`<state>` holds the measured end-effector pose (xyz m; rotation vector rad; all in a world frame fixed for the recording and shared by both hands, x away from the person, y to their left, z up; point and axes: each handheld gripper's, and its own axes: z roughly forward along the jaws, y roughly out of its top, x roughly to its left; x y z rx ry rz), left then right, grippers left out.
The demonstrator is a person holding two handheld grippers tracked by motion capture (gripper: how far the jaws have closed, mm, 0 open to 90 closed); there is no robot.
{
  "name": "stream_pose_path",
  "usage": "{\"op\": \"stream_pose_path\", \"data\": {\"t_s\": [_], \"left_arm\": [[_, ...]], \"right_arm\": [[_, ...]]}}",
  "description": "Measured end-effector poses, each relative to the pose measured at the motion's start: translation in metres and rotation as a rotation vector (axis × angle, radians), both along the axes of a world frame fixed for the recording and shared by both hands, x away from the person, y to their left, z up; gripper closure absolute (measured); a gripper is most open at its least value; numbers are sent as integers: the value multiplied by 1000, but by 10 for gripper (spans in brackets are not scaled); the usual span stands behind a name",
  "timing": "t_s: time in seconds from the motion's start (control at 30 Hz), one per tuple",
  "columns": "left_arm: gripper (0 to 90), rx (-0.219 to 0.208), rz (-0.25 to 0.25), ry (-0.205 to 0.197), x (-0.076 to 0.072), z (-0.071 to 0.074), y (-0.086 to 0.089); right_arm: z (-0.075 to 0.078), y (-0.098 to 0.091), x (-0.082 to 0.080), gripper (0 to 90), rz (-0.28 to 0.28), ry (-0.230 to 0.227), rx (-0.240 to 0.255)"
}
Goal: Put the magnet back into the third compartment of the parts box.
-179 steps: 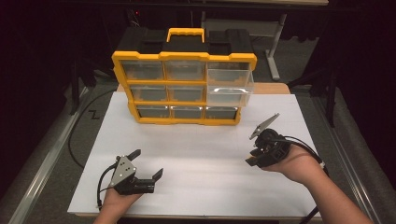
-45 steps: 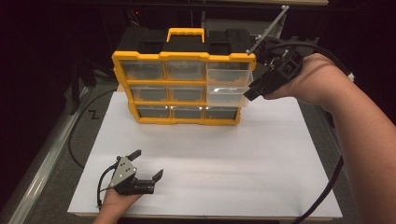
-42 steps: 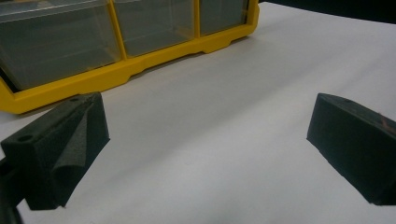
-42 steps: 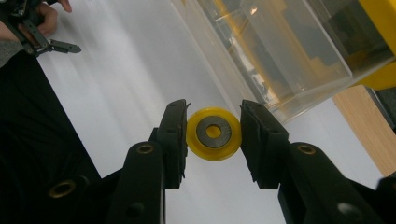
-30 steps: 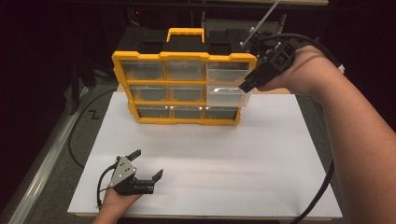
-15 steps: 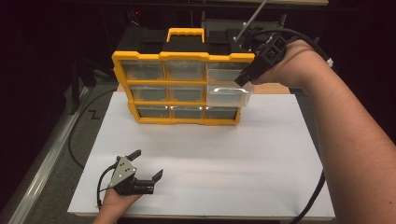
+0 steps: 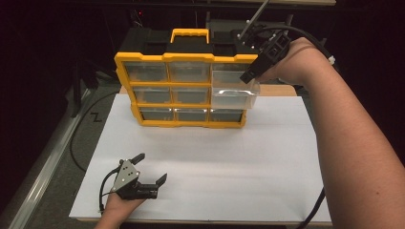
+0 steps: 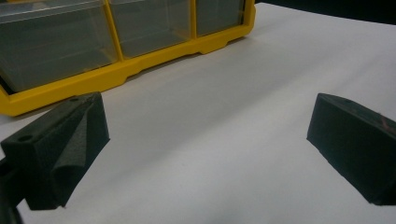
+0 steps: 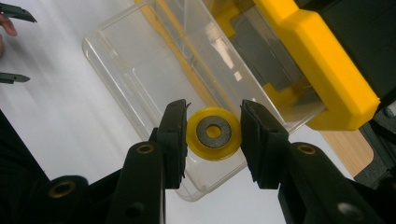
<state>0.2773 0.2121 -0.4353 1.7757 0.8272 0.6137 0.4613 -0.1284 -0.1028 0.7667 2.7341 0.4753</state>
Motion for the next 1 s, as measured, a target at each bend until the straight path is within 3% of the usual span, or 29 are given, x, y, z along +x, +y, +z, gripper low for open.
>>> {"op": "stream_pose_path", "data": {"t_s": [0.33,1.0], "left_arm": [[1,1,-1,0,0,0,0],[1,4,-3,1,0,0,0]], "right_arm": [[0,3,4,651,-4,0,-1],[-19,17,11,649,8,39,-48]]}}
